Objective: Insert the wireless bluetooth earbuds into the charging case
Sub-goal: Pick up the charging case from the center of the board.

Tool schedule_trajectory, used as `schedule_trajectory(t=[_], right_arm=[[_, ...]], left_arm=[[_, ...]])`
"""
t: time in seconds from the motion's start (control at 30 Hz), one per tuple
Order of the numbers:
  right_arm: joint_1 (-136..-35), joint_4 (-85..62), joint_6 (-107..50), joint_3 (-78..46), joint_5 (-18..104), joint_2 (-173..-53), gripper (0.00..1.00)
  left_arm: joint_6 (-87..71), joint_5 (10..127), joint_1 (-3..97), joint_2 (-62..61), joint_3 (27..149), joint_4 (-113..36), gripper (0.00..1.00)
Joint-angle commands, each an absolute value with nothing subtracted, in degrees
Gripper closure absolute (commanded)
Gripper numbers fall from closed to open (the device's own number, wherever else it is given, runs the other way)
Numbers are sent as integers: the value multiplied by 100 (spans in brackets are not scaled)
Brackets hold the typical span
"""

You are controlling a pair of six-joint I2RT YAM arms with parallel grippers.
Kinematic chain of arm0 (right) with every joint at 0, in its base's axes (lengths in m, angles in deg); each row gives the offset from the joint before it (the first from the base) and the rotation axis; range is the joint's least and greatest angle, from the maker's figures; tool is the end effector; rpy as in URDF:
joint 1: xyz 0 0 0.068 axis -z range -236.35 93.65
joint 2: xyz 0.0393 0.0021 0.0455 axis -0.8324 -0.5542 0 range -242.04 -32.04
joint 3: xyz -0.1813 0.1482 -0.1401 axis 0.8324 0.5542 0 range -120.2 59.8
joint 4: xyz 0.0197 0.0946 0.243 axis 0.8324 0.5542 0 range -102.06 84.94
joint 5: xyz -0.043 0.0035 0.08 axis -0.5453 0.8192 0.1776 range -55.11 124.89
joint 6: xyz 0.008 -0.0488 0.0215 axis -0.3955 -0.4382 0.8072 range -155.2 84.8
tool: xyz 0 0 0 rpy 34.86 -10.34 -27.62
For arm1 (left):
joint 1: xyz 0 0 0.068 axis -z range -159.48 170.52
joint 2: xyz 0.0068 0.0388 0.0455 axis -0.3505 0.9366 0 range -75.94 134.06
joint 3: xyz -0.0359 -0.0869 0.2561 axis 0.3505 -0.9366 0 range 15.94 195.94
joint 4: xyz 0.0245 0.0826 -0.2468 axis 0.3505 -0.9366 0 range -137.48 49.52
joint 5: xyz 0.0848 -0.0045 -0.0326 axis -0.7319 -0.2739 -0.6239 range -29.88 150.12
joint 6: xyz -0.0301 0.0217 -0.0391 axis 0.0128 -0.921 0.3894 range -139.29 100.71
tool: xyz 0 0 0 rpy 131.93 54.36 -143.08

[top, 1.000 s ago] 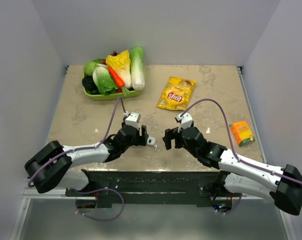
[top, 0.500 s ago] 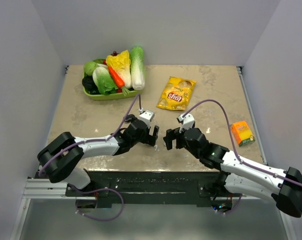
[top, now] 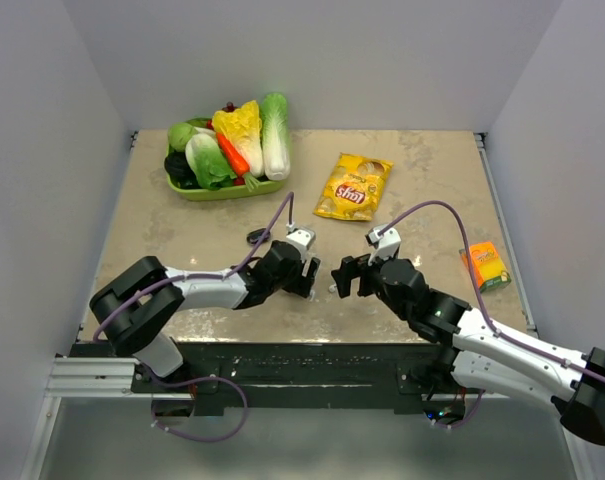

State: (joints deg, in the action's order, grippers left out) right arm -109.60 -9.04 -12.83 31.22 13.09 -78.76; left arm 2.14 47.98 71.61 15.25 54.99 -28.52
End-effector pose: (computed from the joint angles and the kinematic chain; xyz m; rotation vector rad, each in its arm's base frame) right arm 0.1244 0.1446 0.2478 -0.2685 1.9285 0.5172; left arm 0.1982 -0.2337 0.1506 0.4765 2.2401 -0.4322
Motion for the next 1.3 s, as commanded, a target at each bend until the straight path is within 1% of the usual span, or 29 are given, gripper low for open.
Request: schedule_trajectory(t=[0.0, 0.1, 0.3, 0.4, 0.53, 0.6, 0.73, 0.83, 0.9, 0.97, 1.0, 1.1, 1.17, 1.2, 1.27], right_arm=[[-10979, -969, -1209, 3150, 1160, -7862, 6], [-10979, -969, -1200, 3158, 1134, -7845, 6], [-10979, -987, -1191, 3176, 1125, -7853, 6], [-10978, -987, -1200, 3176, 1116, -7862, 6], [-10979, -978, -1191, 3167, 1090, -7862, 6], [-10979, -978, -1191, 3167, 1098, -7862, 6], [-10979, -996, -1191, 3167, 1090, -7889, 6], [-10978, -1022, -1191, 3185, 1098, -7897, 6], [-10979, -1022, -1183, 3185, 1107, -7897, 6], [-10979, -1013, -1183, 3185, 1116, -7889, 6], [-10979, -1004, -1183, 3185, 1099, -7889, 6], [-10979, -987, -1174, 3202, 1090, -7827, 6], [-10979, -978, -1174, 3202, 1099, -7827, 6], [-10979, -969, -1174, 3202, 1081, -7818, 6], [-10979, -969, -1174, 3202, 1090, -7827, 6]], left_arm=[[250, 4834, 7185, 1625, 5443, -2686, 20], [347, 4816, 7211, 1678, 5435, -2686, 21], [453, 4694, 7343, 1801, 5417, -2739, 17], [479, 4650, 7378, 1871, 5435, -2765, 20], [506, 4570, 7422, 1880, 5426, -2835, 27], [523, 4527, 7431, 1845, 5435, -2870, 27], [541, 4456, 7439, 1722, 5373, -3028, 23], [558, 4421, 7439, 1687, 5338, -3072, 24], [593, 4412, 7439, 1722, 5329, -3090, 26], [620, 4421, 7457, 1766, 5303, -3090, 34], [655, 4412, 7448, 1775, 5268, -3064, 43], [690, 4412, 7448, 1775, 5206, -2994, 53], [690, 4360, 7448, 1766, 5189, -2976, 59], [690, 4342, 7457, 1749, 5171, -2941, 64], [664, 4237, 7448, 1617, 5127, -2853, 69]])
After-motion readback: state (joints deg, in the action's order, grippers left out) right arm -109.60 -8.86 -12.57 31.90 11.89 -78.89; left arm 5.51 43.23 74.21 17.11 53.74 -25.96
